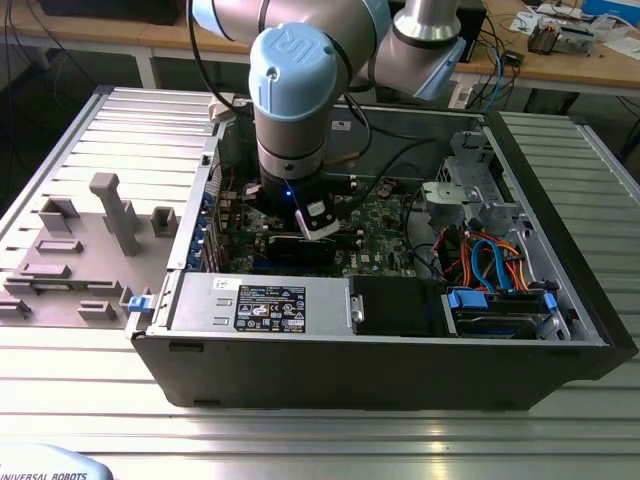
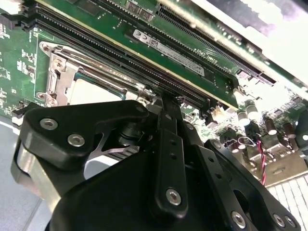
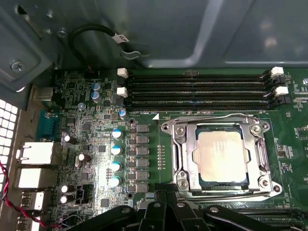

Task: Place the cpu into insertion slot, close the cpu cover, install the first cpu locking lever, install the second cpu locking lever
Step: 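Install the second cpu locking lever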

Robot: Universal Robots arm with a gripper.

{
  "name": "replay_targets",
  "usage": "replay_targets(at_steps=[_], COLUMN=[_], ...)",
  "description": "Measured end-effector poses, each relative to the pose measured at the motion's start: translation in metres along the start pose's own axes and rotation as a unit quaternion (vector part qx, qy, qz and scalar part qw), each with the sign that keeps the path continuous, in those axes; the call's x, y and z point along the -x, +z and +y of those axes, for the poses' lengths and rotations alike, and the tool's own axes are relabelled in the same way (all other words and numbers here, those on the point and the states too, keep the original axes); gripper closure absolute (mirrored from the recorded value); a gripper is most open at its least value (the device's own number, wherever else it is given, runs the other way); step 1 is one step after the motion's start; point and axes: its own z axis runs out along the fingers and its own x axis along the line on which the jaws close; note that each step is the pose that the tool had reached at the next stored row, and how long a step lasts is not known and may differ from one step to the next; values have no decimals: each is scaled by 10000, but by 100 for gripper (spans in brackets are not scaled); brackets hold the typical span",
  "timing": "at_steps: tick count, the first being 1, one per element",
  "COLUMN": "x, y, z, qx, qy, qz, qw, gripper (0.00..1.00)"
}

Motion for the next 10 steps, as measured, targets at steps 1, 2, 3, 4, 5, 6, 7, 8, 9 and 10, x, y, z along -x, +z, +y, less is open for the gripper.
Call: replay_targets(at_steps=[1, 2, 3, 4, 5, 6, 7, 8, 9, 10], x=[0, 0, 0, 0, 0, 0, 0, -1, -1, -1], y=[-6, -13, -25, -40, -57, -76, -96, -118, -139, -158], z=[0, 2, 6, 10, 15, 21, 27, 34, 40, 46], qx=[0, 0, 1, 0, 0, 0, 0, 0, 0, 0], qy=[0, 0, 0, 0, 0, 0, 0, 0, 0, 0], qz=[-1, -1, 0, 0, 1, 0, 0, 1, 1, 1], qw=[10000, 10000, 10000, 10000, 10000, 10000, 10000, 10000, 10000, 10000], gripper=[89, 89, 89, 89, 89, 89, 89, 89, 89, 89])
